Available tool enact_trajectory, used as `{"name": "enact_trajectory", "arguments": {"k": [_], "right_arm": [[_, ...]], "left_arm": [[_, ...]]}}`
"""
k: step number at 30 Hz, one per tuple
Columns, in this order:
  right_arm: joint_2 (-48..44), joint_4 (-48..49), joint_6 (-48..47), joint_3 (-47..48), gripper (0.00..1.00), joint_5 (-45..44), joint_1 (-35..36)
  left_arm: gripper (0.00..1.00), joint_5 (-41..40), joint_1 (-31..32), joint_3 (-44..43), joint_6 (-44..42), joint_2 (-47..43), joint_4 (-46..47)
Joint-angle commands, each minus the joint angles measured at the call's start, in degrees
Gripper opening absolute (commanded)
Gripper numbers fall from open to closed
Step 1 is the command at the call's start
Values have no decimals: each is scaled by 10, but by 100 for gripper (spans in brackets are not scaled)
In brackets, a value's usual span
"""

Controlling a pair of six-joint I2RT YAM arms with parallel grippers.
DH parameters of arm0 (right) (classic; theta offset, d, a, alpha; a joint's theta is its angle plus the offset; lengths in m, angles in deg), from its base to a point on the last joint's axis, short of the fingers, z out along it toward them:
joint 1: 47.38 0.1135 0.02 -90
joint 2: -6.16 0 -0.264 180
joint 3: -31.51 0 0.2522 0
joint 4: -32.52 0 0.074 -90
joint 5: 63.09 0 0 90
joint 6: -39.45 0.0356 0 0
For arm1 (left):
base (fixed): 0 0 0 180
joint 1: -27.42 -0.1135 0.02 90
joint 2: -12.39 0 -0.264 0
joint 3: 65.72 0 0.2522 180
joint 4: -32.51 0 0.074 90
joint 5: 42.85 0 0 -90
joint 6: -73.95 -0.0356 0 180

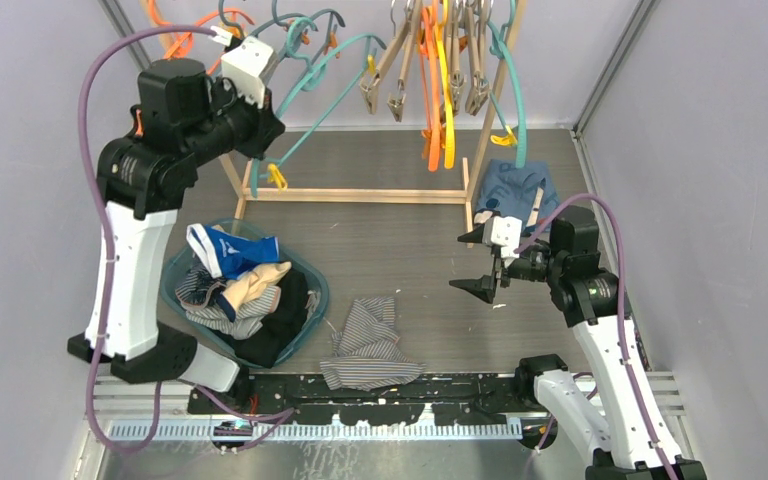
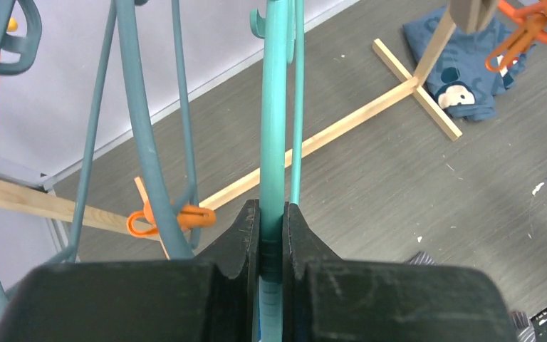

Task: Remove the underwear clipped to the hanger
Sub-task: Place the hanger at the clothesline.

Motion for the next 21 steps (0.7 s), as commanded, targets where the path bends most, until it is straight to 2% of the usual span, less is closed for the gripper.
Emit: {"name": "enact_trajectory", "arguments": {"k": [1,14,21], "right_arm": [[-11,30,11,-6,86,-11,-4],[-15,31,9,-10,87,-21,-4],[-16,29,6,-13,86,-24,-4]], "left_arm": [[0,-28,5,-81,13,35,46],[0,-66,7,-69,3,103,186],[0,-76,8,-65,-5,129,202]]}}
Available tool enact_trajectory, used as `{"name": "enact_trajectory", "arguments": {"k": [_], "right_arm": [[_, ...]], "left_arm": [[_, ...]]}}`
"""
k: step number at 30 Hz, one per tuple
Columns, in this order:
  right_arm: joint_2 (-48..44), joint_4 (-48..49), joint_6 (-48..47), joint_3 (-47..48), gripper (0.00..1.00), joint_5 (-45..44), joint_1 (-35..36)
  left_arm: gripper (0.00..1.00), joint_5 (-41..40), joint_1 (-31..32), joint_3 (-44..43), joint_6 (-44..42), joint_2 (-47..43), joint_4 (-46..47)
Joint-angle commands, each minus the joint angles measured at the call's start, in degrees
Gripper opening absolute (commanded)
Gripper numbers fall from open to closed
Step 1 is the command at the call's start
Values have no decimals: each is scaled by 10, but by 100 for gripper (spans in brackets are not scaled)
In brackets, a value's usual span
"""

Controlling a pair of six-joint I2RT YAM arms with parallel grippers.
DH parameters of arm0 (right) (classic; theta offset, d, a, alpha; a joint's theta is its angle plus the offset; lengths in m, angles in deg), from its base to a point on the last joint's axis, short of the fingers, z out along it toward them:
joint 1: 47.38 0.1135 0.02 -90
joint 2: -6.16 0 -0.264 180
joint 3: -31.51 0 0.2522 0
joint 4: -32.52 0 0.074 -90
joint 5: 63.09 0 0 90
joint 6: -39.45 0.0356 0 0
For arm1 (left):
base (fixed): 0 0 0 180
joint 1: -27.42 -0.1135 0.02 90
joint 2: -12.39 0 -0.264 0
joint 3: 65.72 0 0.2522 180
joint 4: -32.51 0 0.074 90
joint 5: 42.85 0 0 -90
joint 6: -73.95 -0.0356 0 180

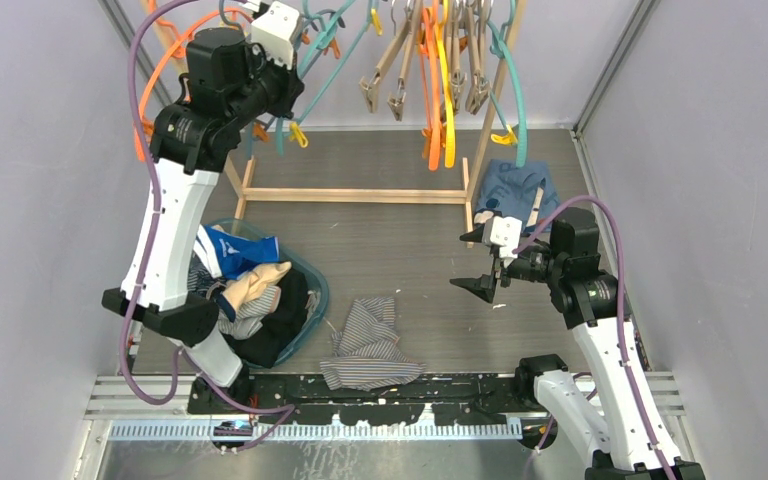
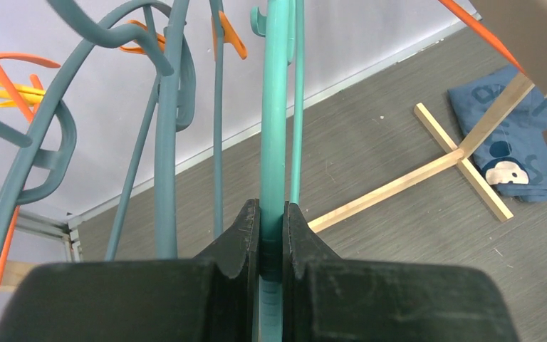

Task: Remove the underwear clipped to the hanger
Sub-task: Place the hanger at the clothesline.

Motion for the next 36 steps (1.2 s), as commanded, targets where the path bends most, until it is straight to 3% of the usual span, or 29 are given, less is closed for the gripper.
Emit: {"name": "enact_trajectory", "arguments": {"k": [1,9,10,14,22,30,36], "right_arm": [[-8,18,1,-2,86,-2,-1],[-2,18,0,-2,87,1,-2],[-2,18,0,-3,86,0,-1],[0,18,-5,-9,86,-6,-1],[6,52,9,-40,87,-26,-2],[14,134,81,-77,90,-60,-2],[10,155,105,-95,96,-86,-2]], "left_arm": [[0,-15,3,-1,-12,8,75],[0,-13,3,19,-14,21,74],[5,-11,3,22,-16,20,72],[42,5,3,55,-25,-5,85],[75,40,3,190,-46,-125,137],[93,103,3,291,-44,-247,122],[100,165,3,377,-56,-334,92]]}}
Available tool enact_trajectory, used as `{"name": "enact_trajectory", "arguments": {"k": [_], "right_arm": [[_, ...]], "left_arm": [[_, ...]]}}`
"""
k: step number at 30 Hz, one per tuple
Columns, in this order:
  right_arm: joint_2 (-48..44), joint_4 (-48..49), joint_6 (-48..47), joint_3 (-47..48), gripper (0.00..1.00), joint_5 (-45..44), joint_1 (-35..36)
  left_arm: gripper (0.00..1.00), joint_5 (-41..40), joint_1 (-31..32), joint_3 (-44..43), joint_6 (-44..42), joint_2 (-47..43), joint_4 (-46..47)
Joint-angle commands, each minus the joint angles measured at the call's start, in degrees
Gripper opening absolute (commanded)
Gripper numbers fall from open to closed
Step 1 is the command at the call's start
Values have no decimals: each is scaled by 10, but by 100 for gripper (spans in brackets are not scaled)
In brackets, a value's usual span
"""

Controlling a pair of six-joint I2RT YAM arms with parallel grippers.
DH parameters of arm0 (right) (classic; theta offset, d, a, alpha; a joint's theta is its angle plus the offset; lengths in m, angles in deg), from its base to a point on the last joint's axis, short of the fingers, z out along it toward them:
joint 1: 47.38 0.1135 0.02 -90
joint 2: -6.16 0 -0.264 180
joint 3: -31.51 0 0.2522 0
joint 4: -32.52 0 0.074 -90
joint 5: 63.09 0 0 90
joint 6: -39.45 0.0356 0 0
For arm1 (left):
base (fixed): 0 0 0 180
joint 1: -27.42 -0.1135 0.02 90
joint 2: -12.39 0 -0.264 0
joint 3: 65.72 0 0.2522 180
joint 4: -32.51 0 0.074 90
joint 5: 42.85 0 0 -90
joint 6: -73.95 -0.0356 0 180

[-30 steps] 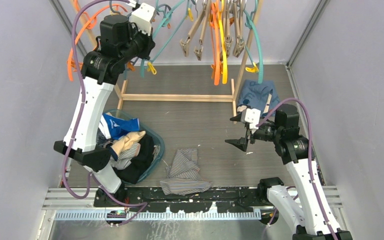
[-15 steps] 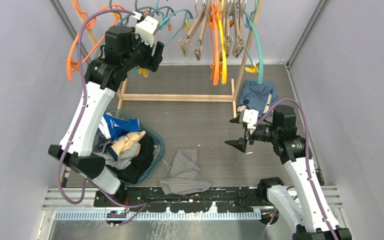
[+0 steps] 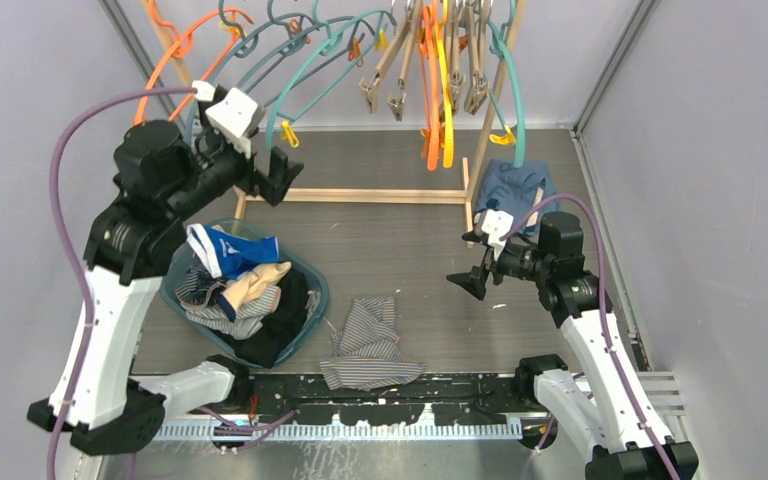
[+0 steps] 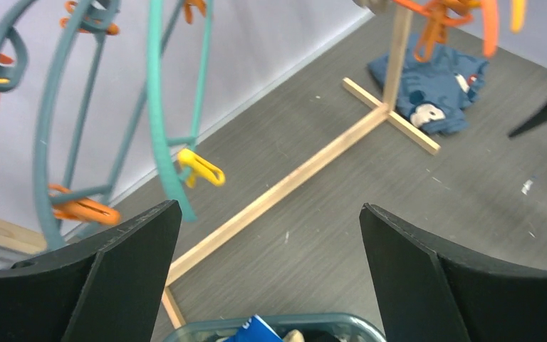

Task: Remove the underwear clipped to the hanger
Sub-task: Place the hanger at the clothesline, then pick up the underwear from the center of the board.

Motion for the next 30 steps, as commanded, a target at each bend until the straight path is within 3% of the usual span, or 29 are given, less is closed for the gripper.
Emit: {"name": "enact_trajectory", "arguments": {"k": [1,10,19,22,30], "right_arm": [[-9,47,29,-10,98,-28,-2],[-4,56,66,-4,100,-58,-19],[-8,40,105,36,100,-133,-29],[-11,41,105,31,100,-143,-30],[-16,54,111,19,100,-167,-31]], "left_arm": [[99,73,0,51,-19,-49,-14],[98,167,1,177,-75,-125,-102],[98,296,0,338,-49,-142,-45],[98,326,1,372,-78,-126,-39],[98,265,51,426,-136,-67,-9]]}}
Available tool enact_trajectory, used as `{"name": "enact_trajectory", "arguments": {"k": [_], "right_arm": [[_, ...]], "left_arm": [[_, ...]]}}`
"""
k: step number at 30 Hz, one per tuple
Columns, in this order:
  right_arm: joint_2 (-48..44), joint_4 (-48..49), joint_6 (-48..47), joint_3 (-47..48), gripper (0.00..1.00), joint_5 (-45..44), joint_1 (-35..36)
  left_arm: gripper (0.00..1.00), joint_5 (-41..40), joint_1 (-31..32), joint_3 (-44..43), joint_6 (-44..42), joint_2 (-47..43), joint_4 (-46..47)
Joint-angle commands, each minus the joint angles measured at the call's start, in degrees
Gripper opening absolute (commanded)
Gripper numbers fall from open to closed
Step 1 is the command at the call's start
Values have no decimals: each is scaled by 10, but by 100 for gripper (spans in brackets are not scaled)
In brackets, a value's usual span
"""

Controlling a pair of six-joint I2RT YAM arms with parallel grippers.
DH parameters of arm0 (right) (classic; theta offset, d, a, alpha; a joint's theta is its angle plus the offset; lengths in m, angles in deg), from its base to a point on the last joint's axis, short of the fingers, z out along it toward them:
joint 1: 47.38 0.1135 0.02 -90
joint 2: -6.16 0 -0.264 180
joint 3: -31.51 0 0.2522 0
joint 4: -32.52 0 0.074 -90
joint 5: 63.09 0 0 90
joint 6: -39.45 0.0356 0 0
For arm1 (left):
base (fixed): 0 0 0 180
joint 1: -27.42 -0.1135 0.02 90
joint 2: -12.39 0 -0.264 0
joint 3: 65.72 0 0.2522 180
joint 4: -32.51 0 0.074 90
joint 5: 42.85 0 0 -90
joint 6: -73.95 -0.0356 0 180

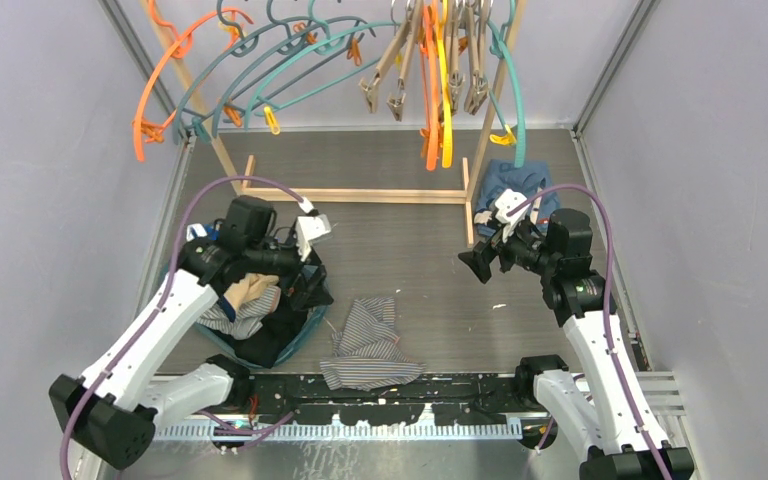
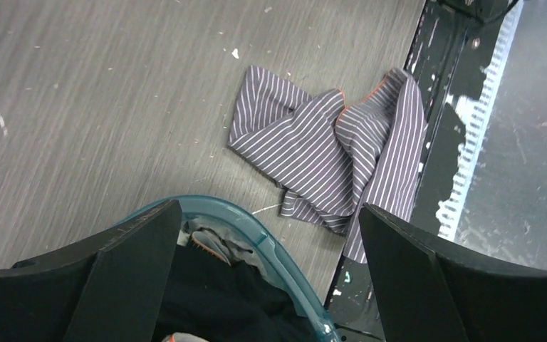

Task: Remove the underwear clipped to the hanger
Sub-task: Pick up the underwear from the center of the board.

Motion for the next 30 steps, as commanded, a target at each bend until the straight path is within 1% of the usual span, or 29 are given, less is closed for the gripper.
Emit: {"name": "enact_trajectory", "arguments": {"k": [1,6,10,15,25,30], "right_arm": [[-13,25,3,12,100,-20,-3],[-13,14,-9,11,100,-17,-3],[-9,18,-8,9,100,-32,-3],[-9,27,-3,7,100,-51,-3],[1,26,-7,5,100,-51,-3],[8,26,-10,3,100,-52,-3]], "left_arm": [[98,-33,54,12,-56,31,49],[98,-93,138,20,-87,76,69],[98,-102,192,23,-108,112,74],[98,-137,254,48,-138,151,93],[98,-132,367,84,-154,235,142],[98,-156,406,92,-156,288,169]]}}
